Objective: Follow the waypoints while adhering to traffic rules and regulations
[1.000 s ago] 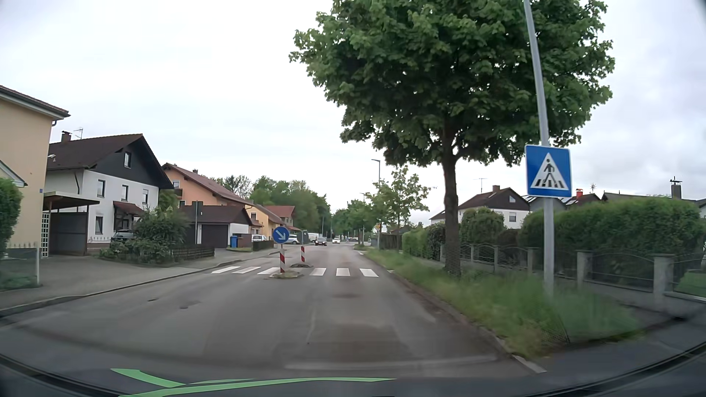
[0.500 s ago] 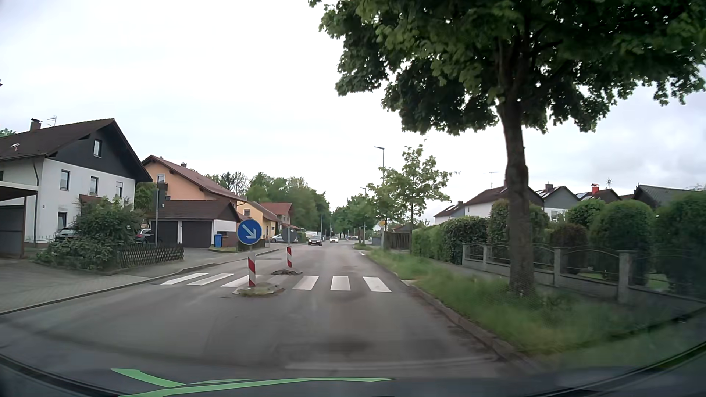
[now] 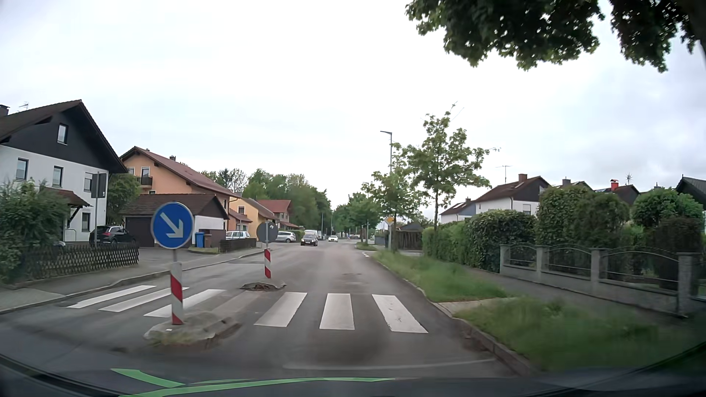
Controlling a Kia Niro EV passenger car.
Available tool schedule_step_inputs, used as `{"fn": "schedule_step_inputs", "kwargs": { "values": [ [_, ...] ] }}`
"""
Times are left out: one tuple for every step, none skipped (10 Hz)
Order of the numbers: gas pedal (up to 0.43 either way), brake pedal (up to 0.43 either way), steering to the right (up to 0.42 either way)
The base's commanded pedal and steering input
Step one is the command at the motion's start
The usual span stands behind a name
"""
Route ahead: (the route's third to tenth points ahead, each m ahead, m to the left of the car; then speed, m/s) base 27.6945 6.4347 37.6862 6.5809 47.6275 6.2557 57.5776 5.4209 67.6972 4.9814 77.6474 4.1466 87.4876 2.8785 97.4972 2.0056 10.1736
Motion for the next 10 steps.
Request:
{"fn": "schedule_step_inputs", "kwargs": {
  "values": [
    [0.079, 0.0, -0.006],
    [0.079, 0.0, -0.006],
    [0.079, 0.0, -0.006],
    [0.079, 0.0, -0.006],
    [0.087, 0.0, -0.006],
    [0.087, 0.0, -0.006],
    [0.087, 0.0, -0.007],
    [0.098, 0.0, -0.007],
    [0.098, 0.0, -0.008],
    [0.098, 0.0, -0.008]
  ]
}}
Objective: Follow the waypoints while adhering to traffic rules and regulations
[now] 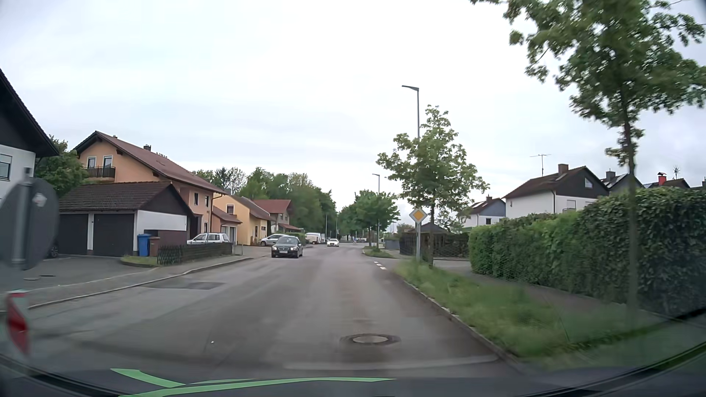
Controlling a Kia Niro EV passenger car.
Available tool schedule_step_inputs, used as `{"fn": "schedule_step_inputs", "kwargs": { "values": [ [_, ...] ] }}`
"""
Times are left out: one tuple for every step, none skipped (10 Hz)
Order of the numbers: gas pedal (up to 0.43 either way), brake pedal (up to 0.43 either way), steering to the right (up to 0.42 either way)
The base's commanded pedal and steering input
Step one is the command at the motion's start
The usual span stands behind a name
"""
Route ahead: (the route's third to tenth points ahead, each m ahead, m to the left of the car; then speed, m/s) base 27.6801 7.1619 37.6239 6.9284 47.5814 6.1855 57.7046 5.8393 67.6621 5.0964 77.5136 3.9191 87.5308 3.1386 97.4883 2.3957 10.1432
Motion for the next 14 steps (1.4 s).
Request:
{"fn": "schedule_step_inputs", "kwargs": {
  "values": [
    [0.11, 0.0, -0.008],
    [0.11, 0.0, -0.008],
    [0.118, 0.0, -0.008],
    [0.118, 0.0, -0.008],
    [0.118, 0.0, -0.008],
    [0.118, 0.0, -0.008],
    [0.118, 0.0, -0.008],
    [0.118, 0.0, -0.008],
    [0.118, 0.0, -0.008],
    [0.118, 0.0, -0.008],
    [0.118, 0.0, -0.008],
    [0.118, 0.0, -0.008],
    [0.118, 0.0, -0.008],
    [0.118, 0.0, -0.008]
  ]
}}
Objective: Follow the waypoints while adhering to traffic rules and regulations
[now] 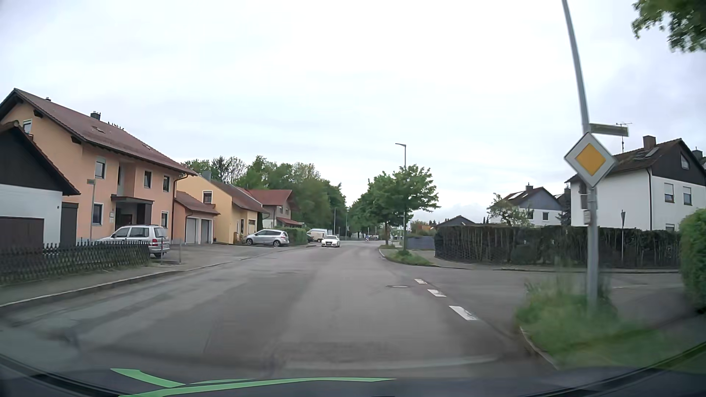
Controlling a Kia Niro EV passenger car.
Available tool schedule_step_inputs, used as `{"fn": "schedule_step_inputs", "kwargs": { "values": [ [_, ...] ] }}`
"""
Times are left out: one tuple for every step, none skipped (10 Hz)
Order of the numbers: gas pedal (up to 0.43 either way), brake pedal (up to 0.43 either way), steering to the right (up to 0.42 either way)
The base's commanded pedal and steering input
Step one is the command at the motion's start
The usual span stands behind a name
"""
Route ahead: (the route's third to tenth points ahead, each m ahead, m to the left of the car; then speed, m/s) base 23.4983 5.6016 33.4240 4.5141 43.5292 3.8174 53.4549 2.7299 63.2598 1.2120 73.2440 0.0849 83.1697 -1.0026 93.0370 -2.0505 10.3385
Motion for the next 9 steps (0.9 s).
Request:
{"fn": "schedule_step_inputs", "kwargs": {
  "values": [
    [0.118, 0.0, -0.008],
    [0.118, 0.0, -0.008],
    [0.118, 0.0, -0.006],
    [0.118, 0.0, -0.001],
    [0.13, 0.0, 0.003],
    [0.13, 0.0, 0.004],
    [0.13, 0.0, 0.006],
    [0.13, 0.0, 0.008],
    [0.13, 0.0, 0.008]
  ]
}}
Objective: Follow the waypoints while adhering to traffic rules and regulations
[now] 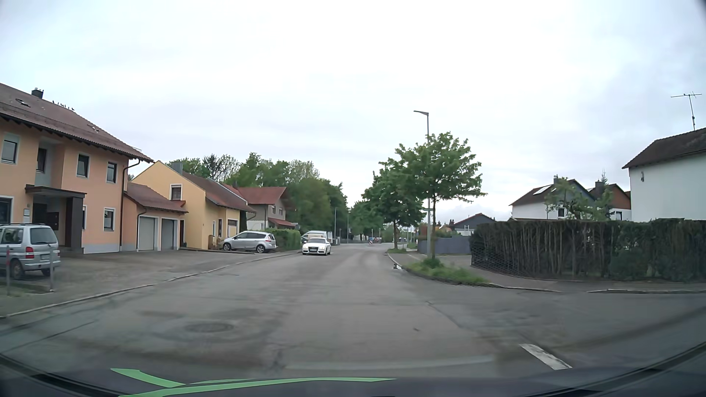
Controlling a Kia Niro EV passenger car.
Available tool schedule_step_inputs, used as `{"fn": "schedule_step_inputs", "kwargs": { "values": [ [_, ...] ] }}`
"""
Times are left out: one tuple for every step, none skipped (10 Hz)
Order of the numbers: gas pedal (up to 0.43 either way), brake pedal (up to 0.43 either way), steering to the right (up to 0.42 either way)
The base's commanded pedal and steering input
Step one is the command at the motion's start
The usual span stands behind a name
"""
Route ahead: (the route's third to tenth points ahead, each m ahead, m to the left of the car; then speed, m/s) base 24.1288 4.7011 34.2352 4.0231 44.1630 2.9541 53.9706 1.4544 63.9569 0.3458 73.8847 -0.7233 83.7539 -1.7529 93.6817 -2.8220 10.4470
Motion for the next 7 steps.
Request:
{"fn": "schedule_step_inputs", "kwargs": {
  "values": [
    [0.13, 0.0, 0.007],
    [0.13, 0.0, 0.006],
    [0.13, 0.0, 0.006],
    [0.13, 0.0, 0.006],
    [0.13, 0.0, 0.006],
    [0.13, 0.0, 0.007],
    [0.13, 0.0, 0.007]
  ]
}}
